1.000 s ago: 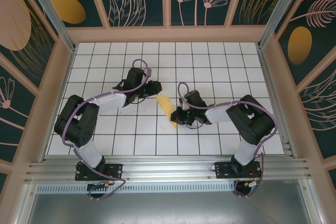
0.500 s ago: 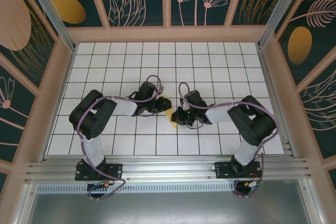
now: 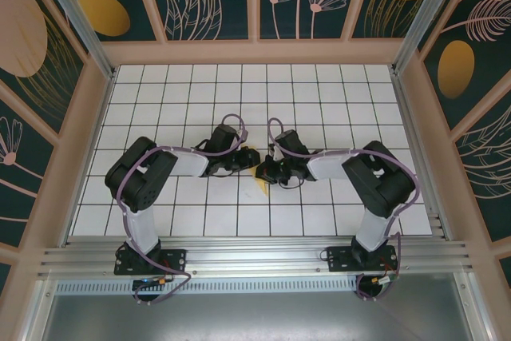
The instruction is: Fold a paper plane with a square sheet of paper (pick it up from the middle)
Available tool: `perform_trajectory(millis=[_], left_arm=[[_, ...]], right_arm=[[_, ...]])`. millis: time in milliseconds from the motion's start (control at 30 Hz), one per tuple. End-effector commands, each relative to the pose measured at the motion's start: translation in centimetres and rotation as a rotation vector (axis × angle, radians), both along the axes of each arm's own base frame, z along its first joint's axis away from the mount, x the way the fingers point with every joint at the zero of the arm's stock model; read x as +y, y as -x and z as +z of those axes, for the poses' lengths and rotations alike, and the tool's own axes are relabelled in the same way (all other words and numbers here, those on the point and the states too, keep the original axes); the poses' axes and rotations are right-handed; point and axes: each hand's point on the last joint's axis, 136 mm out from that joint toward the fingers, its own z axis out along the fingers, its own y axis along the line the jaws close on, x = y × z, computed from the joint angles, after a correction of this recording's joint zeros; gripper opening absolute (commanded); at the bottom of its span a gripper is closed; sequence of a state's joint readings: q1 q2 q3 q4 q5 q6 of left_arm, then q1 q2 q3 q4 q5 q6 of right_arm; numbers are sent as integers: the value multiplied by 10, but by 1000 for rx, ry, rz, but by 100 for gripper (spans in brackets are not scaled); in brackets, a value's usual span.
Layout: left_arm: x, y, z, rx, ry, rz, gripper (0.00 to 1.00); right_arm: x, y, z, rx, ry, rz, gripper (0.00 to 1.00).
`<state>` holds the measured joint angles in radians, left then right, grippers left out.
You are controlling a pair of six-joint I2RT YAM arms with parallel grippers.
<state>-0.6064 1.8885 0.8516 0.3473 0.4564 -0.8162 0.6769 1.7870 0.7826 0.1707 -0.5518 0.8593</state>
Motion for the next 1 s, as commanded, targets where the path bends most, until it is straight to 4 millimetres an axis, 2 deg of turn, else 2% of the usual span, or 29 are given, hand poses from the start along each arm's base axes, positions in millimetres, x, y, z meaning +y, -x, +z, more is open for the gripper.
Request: perform_trajectory(millis=[0,100,333,467,567,733,833,967], left_arm=[[14,9,-24,43,-84,13,28],[17,9,-29,52,-107,25,28],[24,9,-37,68,-141,56,26],[24,10,-38,71,-142,54,26],[22,10,-37,67,-136,44,26],[19,10,-35,67,-124,31,26],[17,10,-34,65,-119,20,27],[16,11,-33,68,-112,12,27]], right_arm=[[2,16,-15,54,12,25,0],[-12,30,-25,79,64,29,0],[-31,57,-15,90,55,48,1],[-40,79,-23,138,65,74,2],[-48,86,-25,141,86,64,2],[-44,65,2,57,84,47,2],[-30,47,26,-15,32,38,2],[-11,26,46,-77,-45,23,2]])
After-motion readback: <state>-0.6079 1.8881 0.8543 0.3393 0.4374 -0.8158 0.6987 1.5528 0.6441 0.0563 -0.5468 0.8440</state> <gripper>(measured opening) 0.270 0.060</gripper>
